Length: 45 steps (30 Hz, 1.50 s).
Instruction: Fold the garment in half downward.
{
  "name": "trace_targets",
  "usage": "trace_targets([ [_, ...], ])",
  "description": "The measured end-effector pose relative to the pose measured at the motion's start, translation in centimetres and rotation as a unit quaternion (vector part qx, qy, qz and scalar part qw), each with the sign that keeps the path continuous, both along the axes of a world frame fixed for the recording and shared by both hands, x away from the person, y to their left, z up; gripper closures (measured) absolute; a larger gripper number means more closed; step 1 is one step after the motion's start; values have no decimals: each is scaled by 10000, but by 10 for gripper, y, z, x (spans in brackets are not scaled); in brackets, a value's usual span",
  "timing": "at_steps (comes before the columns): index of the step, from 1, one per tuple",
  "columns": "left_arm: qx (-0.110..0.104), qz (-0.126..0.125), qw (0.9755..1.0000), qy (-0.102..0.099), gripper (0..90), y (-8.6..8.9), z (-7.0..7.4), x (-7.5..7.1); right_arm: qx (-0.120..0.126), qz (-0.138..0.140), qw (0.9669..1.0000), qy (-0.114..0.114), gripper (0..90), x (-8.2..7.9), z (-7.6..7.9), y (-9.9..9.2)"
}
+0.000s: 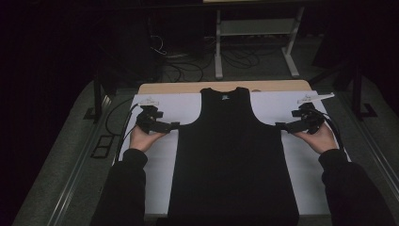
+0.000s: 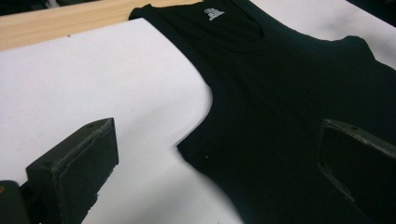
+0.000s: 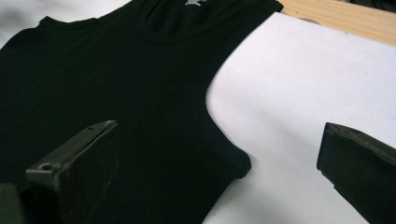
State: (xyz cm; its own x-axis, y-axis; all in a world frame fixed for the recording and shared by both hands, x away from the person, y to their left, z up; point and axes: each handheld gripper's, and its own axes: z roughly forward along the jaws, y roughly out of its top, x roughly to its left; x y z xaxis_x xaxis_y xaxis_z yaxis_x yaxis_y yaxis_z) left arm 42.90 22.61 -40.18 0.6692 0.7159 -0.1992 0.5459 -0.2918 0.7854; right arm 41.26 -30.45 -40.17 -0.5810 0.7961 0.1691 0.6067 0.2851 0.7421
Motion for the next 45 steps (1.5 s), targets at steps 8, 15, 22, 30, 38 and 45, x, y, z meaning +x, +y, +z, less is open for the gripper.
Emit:
trace_targets([
  [8,85,-47,9999,141,0,-5,-12,5,-23,-54,9999,143,8,6,-9,-1],
  [15,75,-75,9995,294,0,-8,-23,9,-56,-59,9997,209,16,8,-19,-2],
  [22,33,-62,9993,355,0,-12,-28,12,-70,-93,9995,300,34,8,-26,-5],
  [30,29,-38,9981,611,22,-10,-37,17,-100,-106,9992,359,68,9,-35,-8],
  [38,90,64,9983,579,111,-15,-41,18,-164,-142,9992,345,137,9,-37,-6],
  [45,172,79,9980,608,169,-18,-44,19,-464,-303,9978,359,300,12,-41,-3],
])
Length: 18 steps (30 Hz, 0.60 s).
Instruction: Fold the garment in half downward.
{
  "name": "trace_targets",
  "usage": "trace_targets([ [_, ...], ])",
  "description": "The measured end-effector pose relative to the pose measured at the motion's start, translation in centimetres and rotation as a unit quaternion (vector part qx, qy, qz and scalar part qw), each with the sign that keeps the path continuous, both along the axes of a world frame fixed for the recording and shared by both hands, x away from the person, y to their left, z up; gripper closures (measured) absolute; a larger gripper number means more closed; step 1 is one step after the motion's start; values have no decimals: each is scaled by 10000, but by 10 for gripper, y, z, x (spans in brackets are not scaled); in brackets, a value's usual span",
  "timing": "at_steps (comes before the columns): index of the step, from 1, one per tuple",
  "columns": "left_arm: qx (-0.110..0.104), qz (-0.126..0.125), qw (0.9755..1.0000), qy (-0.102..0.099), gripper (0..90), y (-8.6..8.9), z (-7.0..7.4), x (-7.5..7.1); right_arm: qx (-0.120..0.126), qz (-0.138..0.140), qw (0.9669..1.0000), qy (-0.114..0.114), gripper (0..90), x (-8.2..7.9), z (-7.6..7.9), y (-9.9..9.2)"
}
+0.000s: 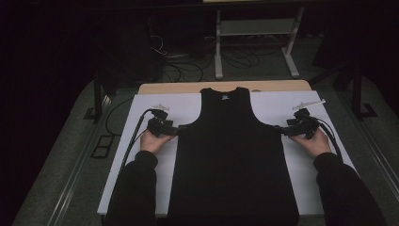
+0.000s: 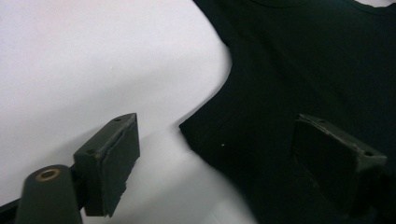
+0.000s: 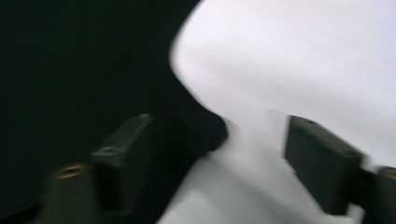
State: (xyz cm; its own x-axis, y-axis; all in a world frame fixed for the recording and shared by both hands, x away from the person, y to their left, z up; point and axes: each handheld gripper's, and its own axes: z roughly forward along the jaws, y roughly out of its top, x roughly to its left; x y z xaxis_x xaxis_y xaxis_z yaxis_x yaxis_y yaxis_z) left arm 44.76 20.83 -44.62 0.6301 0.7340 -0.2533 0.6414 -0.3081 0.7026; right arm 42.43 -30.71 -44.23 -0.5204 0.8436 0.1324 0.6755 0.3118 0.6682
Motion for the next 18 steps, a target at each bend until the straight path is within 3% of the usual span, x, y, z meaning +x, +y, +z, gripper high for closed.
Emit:
trace_targets([
  [6,-57,39,9999,-89,331,-5,1,-1,313,-46,9995,25,374,3,-1,-3],
  [15,74,115,9999,5,478,-5,-2,0,309,6,9995,102,466,5,-6,3],
  [18,83,120,9999,-42,533,-7,-3,0,254,23,9996,110,546,5,-7,5],
])
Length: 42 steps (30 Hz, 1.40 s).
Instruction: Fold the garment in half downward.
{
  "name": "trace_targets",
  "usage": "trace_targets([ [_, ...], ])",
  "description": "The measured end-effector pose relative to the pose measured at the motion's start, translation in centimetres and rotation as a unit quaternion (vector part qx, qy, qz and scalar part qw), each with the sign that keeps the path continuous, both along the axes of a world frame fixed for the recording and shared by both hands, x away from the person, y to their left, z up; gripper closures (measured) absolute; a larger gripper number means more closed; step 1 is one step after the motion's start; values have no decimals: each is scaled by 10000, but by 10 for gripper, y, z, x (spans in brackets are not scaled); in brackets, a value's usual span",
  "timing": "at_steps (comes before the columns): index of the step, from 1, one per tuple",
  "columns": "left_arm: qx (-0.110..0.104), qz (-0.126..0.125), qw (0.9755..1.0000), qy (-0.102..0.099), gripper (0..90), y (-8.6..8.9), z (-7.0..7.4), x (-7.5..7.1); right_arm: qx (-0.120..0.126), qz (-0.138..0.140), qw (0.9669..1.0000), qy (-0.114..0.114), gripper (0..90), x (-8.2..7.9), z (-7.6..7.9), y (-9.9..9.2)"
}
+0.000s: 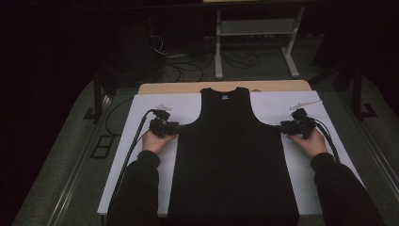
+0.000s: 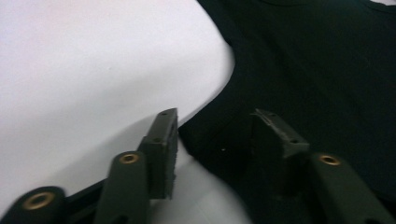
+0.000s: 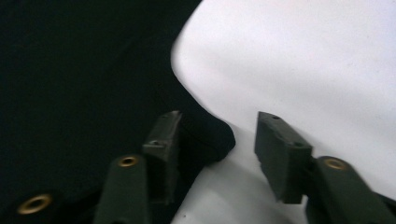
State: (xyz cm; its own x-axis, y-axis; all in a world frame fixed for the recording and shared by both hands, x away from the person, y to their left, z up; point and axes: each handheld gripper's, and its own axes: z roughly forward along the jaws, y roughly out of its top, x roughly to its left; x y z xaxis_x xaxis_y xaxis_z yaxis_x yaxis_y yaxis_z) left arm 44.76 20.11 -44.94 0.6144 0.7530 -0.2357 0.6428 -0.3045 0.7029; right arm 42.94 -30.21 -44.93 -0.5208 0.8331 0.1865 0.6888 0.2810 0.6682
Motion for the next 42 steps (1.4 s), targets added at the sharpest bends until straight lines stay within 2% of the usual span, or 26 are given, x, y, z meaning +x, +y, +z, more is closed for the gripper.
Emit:
trace_targets([
  [5,32,25,10000,-43,628,-1,0,0,-29,120,9999,-23,680,-1,1,3],
  [9,47,95,9999,-74,722,-2,-1,0,-150,101,9998,-15,791,-1,2,7],
  [10,92,112,9999,-81,743,-2,-1,0,-138,119,9998,-8,804,-1,2,7],
  [14,54,149,9999,-33,823,-3,-2,1,-194,91,9998,29,829,-1,3,8],
  [16,93,188,9997,-90,852,-4,-1,1,-164,86,9998,44,837,-1,4,8],
  [19,208,181,9996,-119,864,-6,1,0,-153,99,9998,81,841,-1,4,7],
  [27,238,170,9995,-144,868,-4,6,-2,47,91,9999,132,846,-2,8,3],
  [36,-30,172,9996,-199,869,3,19,-7,305,123,9993,162,848,-6,14,3],
  [42,-91,110,9996,-259,870,6,28,-11,426,200,9989,66,850,-12,20,4],
])
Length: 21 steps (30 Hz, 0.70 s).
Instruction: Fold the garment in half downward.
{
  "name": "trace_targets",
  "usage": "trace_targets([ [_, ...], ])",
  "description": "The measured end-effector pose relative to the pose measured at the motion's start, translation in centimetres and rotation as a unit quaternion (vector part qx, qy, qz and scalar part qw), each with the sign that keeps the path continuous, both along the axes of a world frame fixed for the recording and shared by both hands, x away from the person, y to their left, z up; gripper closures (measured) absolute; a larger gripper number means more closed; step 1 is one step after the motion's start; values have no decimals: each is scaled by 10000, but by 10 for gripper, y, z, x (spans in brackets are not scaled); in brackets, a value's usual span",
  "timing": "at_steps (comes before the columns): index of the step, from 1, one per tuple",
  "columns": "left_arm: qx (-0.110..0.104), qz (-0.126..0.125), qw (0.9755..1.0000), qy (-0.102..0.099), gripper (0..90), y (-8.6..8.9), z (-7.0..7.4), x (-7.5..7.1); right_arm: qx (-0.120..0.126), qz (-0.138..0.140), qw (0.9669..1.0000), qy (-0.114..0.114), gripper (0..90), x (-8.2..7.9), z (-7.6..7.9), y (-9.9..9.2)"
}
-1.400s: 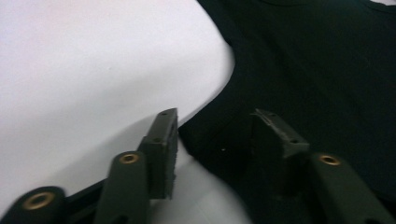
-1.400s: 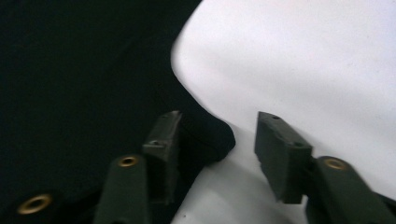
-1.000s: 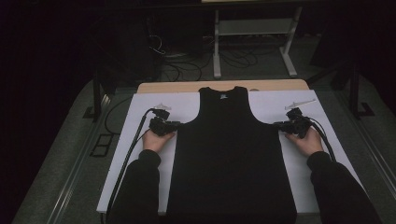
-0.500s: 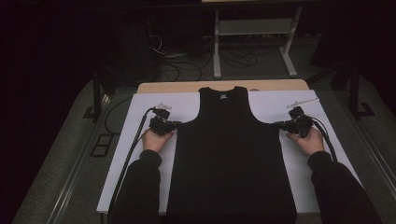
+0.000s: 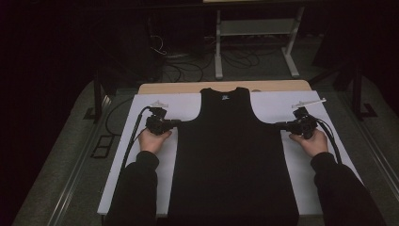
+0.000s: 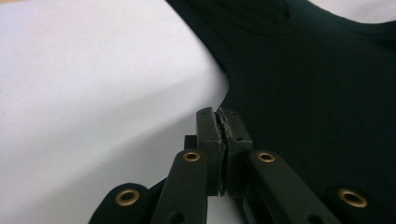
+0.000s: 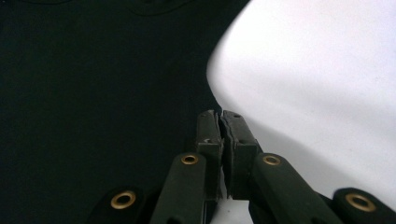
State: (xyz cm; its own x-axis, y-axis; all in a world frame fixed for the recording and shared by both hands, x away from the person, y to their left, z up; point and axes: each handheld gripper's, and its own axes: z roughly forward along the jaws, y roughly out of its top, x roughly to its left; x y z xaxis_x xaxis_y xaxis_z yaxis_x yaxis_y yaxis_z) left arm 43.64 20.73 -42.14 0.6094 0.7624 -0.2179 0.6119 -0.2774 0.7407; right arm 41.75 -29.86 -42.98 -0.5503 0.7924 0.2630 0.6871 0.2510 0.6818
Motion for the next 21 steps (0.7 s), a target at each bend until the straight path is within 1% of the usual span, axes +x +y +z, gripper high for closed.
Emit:
trace_targets([
  [2,8,-59,10000,-26,869,1,2,-2,26,17,10000,-34,850,-2,1,0],
  [4,-25,-66,10000,-70,869,1,5,-4,76,38,9999,-68,850,-4,3,1],
  [6,-92,-88,9997,-187,869,2,8,-8,107,31,9999,-103,850,-6,5,1],
  [8,-164,-111,9995,-229,869,4,10,-12,124,38,9998,-127,850,-9,6,2],
  [9,-204,-112,9995,-225,869,5,10,-13,143,19,9998,-139,850,-10,7,3],
  [11,-177,-124,9995,-215,869,8,12,-17,161,31,9998,-151,850,-11,7,3],
  [13,-226,-123,9994,-243,869,9,13,-21,191,32,9997,-153,849,-13,8,2],
  [16,-412,-114,9986,-297,868,11,14,-25,262,-1,9996,-143,850,-15,10,1],
  [17,-443,-130,9985,-298,868,11,15,-26,280,-11,9995,-137,849,-15,10,1],
  [19,-406,-156,9985,-325,868,10,15,-27,320,-40,9994,-141,850,-17,11,0],
  [21,-436,-179,9983,-329,868,10,16,-30,352,-57,9993,-146,850,-20,12,-2],
])
